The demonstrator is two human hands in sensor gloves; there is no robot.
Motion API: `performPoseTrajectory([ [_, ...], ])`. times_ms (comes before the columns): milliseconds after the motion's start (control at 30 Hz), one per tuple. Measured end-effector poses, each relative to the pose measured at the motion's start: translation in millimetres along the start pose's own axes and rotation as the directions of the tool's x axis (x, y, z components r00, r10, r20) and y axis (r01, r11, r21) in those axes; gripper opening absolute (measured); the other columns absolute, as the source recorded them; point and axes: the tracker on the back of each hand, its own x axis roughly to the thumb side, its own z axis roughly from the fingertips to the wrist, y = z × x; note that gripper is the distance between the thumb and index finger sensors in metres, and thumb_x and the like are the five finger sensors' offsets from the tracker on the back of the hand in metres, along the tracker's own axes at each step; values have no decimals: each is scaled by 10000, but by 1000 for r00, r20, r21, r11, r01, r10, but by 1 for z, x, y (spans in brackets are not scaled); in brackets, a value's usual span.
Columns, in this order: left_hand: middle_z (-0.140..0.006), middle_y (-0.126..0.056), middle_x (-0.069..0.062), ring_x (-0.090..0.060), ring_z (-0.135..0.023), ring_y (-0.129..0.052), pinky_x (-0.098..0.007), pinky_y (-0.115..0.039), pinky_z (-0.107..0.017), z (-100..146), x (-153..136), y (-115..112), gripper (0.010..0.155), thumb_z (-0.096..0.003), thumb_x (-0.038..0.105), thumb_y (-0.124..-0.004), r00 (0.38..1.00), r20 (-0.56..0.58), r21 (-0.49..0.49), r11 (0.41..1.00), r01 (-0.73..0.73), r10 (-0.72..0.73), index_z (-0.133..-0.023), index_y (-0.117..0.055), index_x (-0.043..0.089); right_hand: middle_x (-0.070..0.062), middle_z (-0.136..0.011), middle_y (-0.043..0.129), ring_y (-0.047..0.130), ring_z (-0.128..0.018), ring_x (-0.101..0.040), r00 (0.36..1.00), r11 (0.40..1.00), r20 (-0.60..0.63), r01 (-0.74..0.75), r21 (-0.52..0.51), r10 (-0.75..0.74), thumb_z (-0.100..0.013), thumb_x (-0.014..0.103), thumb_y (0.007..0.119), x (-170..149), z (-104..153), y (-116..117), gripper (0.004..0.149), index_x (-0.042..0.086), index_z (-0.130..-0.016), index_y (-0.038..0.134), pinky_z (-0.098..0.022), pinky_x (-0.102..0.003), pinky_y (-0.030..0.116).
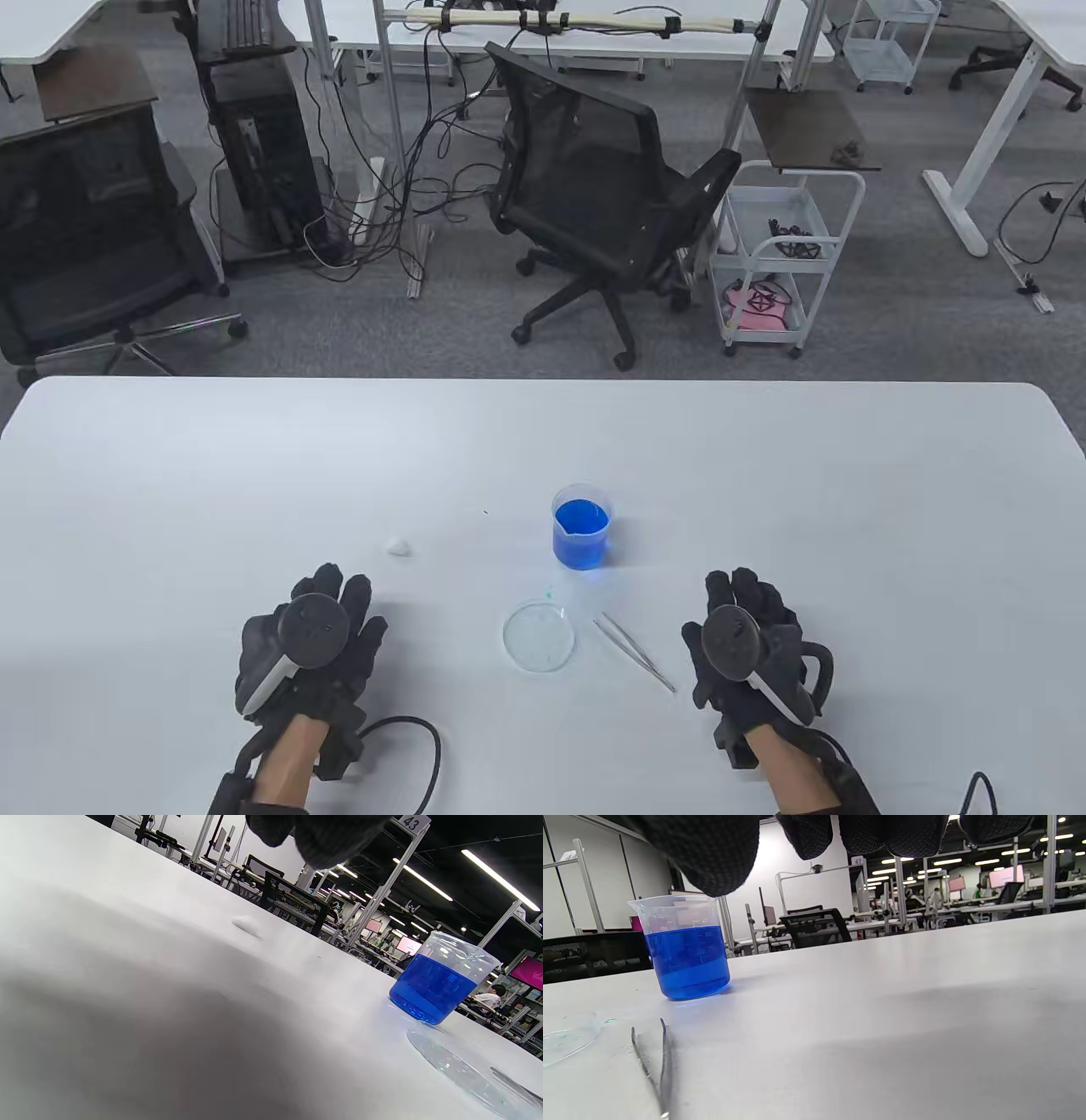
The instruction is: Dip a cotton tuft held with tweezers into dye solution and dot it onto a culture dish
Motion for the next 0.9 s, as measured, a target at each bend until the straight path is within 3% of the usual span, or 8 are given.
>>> performPoseTrajectory([
  [600, -1203, -222, -281, -560, -1032, -200, -754, -215, -663, 1, 2, 0, 620, -617, 350, -690, 999, 6, -14, 999, -36, 36, -1133, -444, 109, -239, -1021, 595, 699, -870, -490, 995, 995, 19, 98, 17, -99, -417, 441, 813, 13, 0, -1, 696, 91, -984, 613, -605, -661, 650],
  [767, -1203, -224, -280, -561, -1031, -200, -754, -216, -663, 1, 1, 2, 618, -617, 351, -690, 998, 17, -15, 998, -54, 54, -1132, -448, 107, -237, -1003, 623, 725, -846, -484, 995, 990, 57, 74, 119, -81, -412, 437, 825, 38, -10, 12, 683, 79, -964, 642, -589, -649, 670],
  [900, -1203, -234, -282, -561, -1031, -205, -753, -218, -663, 2, 0, 1, 612, -617, 349, -690, 998, 11, -24, 997, -69, 70, -1129, -462, 102, -234, -1002, 621, 724, -847, -481, 996, 972, 84, -21, 233, 2, -407, 438, 835, 57, -23, 37, 683, 77, -956, 651, -589, -643, 674],
])
